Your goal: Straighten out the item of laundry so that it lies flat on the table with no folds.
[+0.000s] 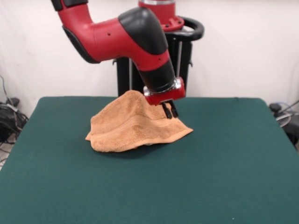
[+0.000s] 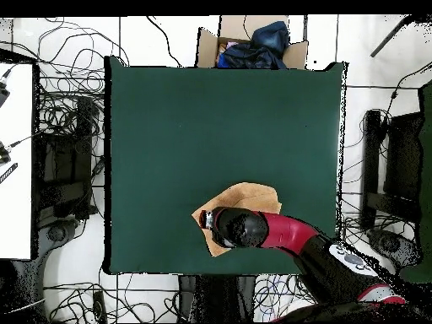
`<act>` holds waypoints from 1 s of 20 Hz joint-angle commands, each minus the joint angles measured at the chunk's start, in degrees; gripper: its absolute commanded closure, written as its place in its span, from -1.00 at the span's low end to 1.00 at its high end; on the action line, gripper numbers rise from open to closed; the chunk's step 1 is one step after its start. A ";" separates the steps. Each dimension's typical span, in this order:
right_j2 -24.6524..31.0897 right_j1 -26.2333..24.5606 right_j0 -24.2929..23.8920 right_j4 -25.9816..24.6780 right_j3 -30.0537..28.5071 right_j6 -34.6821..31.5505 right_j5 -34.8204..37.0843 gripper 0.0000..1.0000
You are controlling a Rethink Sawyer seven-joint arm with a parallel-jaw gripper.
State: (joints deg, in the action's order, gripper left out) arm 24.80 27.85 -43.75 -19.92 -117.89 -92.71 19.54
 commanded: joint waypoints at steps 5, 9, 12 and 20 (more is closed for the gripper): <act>-7.40 -2.55 7.11 -3.07 5.74 -4.65 3.61 1.00; -9.88 -1.75 9.33 -3.77 7.11 -4.09 4.49 1.00; -12.15 -0.99 11.42 -4.69 8.40 -3.91 5.15 1.00; -11.33 -0.66 11.33 -4.45 8.38 -3.83 2.77 1.00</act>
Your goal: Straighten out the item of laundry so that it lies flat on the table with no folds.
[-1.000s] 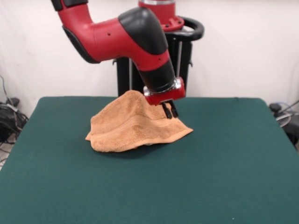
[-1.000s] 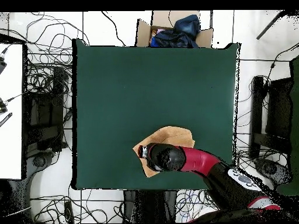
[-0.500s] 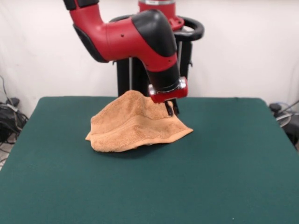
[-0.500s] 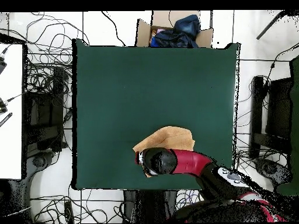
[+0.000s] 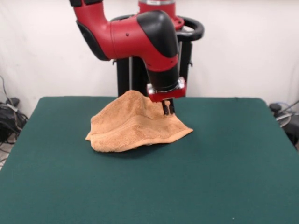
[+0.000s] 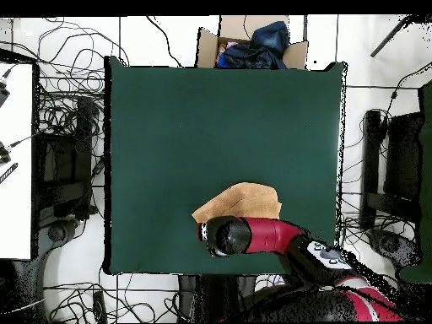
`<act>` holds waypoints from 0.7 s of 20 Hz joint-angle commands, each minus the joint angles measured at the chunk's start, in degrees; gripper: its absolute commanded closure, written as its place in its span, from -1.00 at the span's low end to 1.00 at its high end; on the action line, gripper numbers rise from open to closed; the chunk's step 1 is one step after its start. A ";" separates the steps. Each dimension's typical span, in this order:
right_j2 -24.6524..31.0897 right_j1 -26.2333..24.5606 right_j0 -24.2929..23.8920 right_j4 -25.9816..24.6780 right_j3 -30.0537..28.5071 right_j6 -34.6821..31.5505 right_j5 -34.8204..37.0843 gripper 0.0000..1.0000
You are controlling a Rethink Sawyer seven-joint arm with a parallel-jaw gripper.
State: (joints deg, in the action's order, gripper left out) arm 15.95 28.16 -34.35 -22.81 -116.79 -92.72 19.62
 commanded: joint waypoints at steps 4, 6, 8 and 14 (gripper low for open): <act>-1.89 -1.64 2.03 -1.59 7.86 -3.97 0.32 1.00; -2.11 -1.69 2.18 -1.63 8.03 -3.88 0.41 1.00; -1.91 -1.76 2.04 -1.64 7.81 -3.99 -0.20 1.00; -1.16 -2.46 1.37 -1.12 7.09 -4.75 -1.83 1.00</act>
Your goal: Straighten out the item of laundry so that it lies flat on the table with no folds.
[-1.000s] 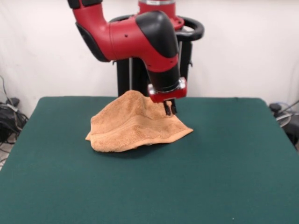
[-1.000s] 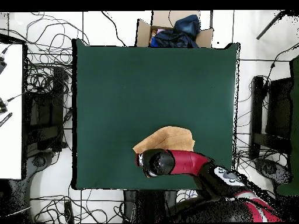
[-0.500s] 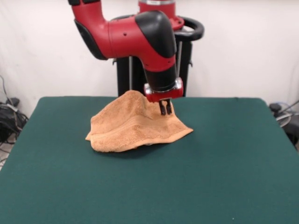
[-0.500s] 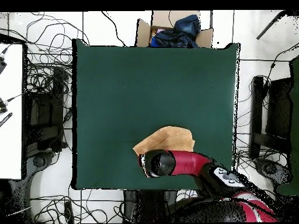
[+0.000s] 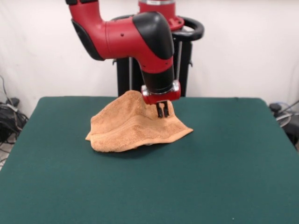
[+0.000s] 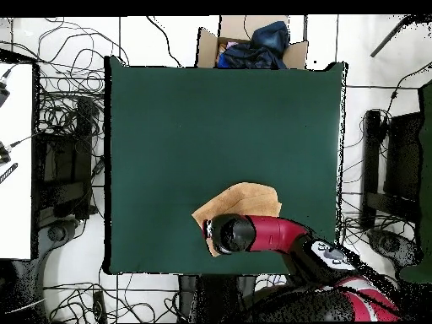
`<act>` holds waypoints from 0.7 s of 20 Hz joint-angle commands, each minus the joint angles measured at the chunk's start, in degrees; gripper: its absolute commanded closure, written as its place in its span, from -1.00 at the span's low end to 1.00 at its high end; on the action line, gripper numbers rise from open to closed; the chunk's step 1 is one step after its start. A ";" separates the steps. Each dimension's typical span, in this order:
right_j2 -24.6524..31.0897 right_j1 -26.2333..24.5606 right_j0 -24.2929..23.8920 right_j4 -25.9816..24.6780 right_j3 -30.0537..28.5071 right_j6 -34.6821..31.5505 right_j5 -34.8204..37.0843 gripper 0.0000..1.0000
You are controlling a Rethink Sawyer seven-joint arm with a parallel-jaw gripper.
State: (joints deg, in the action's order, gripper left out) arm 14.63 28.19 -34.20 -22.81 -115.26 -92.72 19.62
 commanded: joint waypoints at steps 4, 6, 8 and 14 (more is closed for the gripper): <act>2.35 -3.83 -0.54 -0.14 4.36 -5.50 -4.68 1.00; 2.77 -4.81 -0.91 -0.27 4.42 -5.69 -6.23 1.00; 2.62 -5.42 -0.92 -0.19 4.43 -6.11 -7.07 1.00; 2.35 -6.08 -0.38 -0.19 4.67 -6.07 -7.91 1.00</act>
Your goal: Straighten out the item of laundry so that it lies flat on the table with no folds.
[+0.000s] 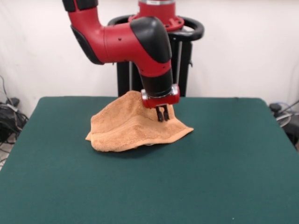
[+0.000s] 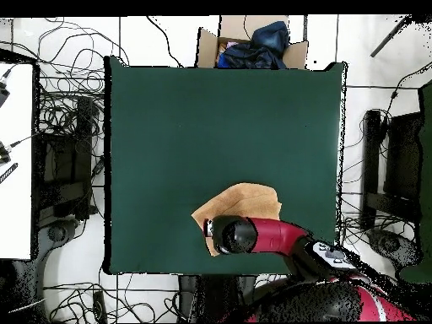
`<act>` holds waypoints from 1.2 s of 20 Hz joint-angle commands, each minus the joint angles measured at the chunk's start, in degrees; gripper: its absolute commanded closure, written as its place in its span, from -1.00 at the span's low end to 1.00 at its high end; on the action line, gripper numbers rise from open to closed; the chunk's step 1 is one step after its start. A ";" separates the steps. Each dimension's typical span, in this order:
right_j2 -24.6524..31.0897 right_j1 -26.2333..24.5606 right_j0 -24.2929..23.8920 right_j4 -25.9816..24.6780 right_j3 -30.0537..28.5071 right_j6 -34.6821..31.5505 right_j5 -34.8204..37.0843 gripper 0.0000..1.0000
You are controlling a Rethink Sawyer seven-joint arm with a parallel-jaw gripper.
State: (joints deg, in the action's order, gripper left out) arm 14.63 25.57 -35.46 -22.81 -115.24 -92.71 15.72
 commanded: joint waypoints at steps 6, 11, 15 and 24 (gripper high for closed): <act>0.51 -6.40 1.35 -2.09 5.85 -5.15 -6.26 1.00; 0.22 -8.43 0.91 -3.00 6.88 -4.41 -8.54 1.00; 1.46 -8.43 -0.32 -2.96 6.22 -4.27 -8.97 1.00; 7.14 -12.77 -7.31 -3.19 6.60 -1.38 -8.94 1.00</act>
State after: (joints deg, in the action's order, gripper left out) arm 16.65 22.30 -38.82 -23.03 -115.78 -92.72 11.57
